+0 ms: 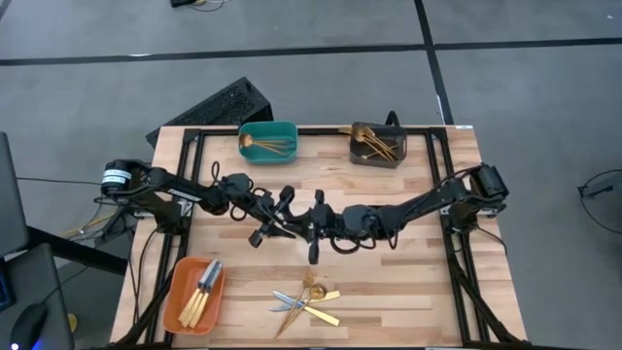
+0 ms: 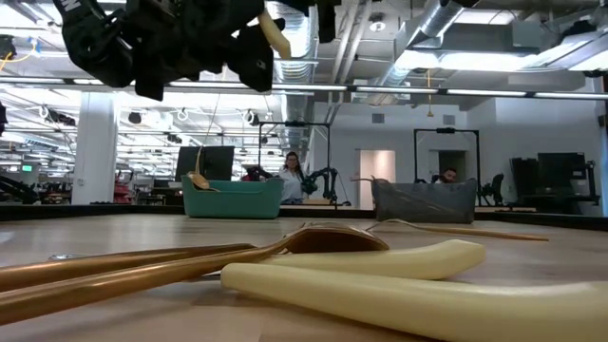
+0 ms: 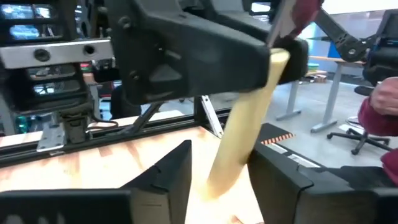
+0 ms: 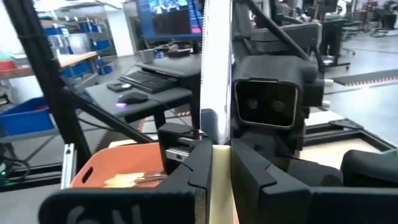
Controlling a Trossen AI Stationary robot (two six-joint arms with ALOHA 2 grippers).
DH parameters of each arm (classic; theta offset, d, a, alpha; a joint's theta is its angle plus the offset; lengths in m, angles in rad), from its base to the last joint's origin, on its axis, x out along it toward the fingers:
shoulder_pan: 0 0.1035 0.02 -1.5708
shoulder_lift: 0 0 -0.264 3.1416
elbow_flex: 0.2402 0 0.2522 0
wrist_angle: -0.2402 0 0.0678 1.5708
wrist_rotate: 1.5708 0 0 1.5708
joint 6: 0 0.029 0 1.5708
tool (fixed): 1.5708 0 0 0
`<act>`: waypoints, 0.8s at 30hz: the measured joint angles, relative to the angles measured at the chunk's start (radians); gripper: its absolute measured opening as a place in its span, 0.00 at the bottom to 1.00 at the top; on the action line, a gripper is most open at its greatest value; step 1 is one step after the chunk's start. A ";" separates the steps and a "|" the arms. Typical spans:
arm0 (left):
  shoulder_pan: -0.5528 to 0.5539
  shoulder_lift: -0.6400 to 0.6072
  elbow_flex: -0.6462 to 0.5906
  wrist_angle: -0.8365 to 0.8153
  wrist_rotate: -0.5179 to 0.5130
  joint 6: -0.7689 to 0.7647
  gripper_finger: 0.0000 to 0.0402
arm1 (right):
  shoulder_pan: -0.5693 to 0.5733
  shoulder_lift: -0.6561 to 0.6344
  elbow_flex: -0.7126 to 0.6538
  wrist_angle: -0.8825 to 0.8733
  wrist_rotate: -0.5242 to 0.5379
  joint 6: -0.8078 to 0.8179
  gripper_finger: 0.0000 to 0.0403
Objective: Sort silverware by color (type)
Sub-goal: Put the yellow table knife into the orange bin
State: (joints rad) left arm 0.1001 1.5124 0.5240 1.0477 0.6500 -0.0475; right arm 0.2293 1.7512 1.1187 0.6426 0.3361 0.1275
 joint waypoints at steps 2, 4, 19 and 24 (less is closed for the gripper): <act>-0.001 0.000 0.000 0.000 0.001 -0.002 0.30 | 0.000 0.000 0.000 -0.005 -0.001 0.013 0.15; 0.000 0.000 0.000 0.000 -0.002 -0.024 0.25 | -0.002 0.000 0.000 -0.011 0.000 0.030 0.15; 0.020 -0.383 -0.005 -1.009 -0.302 -0.244 0.16 | 0.007 -0.014 0.001 -0.177 0.194 0.070 0.49; -0.100 -0.708 -0.004 -1.526 -0.662 -0.414 0.16 | -0.011 -0.012 0.000 -0.242 0.392 0.070 0.56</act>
State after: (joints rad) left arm 0.0002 0.8047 0.5201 -0.4782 -0.0116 -0.4612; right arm 0.2183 1.7393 1.1191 0.4003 0.7285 0.1978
